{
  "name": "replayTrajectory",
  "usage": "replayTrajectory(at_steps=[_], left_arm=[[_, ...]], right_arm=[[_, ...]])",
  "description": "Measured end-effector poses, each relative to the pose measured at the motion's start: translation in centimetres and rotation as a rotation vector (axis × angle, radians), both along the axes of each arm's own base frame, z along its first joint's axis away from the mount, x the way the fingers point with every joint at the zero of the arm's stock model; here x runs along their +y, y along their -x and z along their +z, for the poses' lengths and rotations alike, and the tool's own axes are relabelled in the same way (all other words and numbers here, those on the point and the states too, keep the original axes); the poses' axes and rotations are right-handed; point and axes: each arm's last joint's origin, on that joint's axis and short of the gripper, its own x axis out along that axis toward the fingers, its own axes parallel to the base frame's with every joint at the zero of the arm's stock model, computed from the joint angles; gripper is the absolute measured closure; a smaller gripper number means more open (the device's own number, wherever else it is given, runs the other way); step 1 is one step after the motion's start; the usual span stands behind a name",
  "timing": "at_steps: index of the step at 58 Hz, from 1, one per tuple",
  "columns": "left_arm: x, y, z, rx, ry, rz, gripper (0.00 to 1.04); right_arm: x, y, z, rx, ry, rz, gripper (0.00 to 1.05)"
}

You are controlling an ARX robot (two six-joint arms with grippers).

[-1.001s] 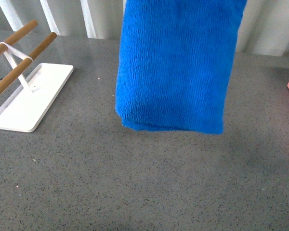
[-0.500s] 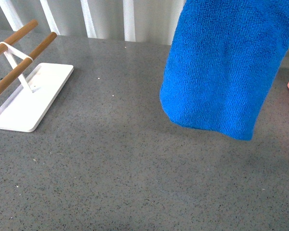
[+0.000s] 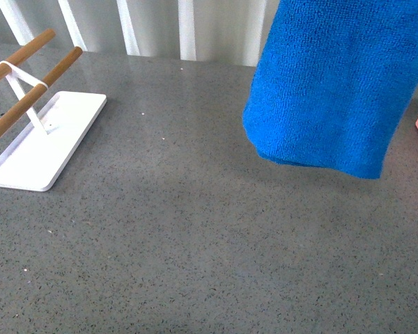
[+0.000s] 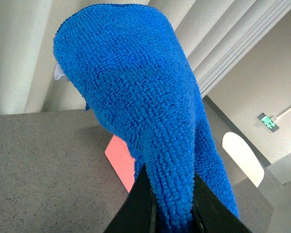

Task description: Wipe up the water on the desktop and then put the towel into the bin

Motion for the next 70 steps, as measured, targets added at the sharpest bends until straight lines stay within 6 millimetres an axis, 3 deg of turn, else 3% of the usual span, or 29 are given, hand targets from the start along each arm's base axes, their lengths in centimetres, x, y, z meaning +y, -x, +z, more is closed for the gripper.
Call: replayTrajectory(at_steps=[6,15,31,43,61,65,70], left_arm=[[-0.2,0.1,0.2,0.014,-0.003,0.001,0.99],[-0.4,0.1,0.4,0.026,-0.012,0.000,0.99],[-0.5,0.3,0.7,0.030,-0.013,-0.009,0.99],[-0.5,0.4,1.0,0.034,-0.002,-0.015,0.99],[-0.3,0.6,1.3,0.037,0.009,-0.019,0.99],[-0.2,0.7,1.3,0.038,0.009,-0.018,0.99],[-0.1,0.8,1.2,0.040,0.007,-0.018,0.99]], right_arm=[[2.2,-1.7,-1.6,-0.010,0.001,0.161,0.07],[4.0,-3.1,-3.4,0.002,0.007,0.295,0.07],[4.0,-7.9,-4.4,-0.022,0.030,0.276,0.08],[3.5,-9.8,-3.9,-0.050,0.032,0.242,0.44],[3.4,-10.3,-3.5,-0.076,0.021,0.232,0.92],[3.4,-10.3,-3.4,-0.077,0.019,0.230,1.01],[3.4,-10.3,-3.4,-0.078,0.015,0.229,1.01]])
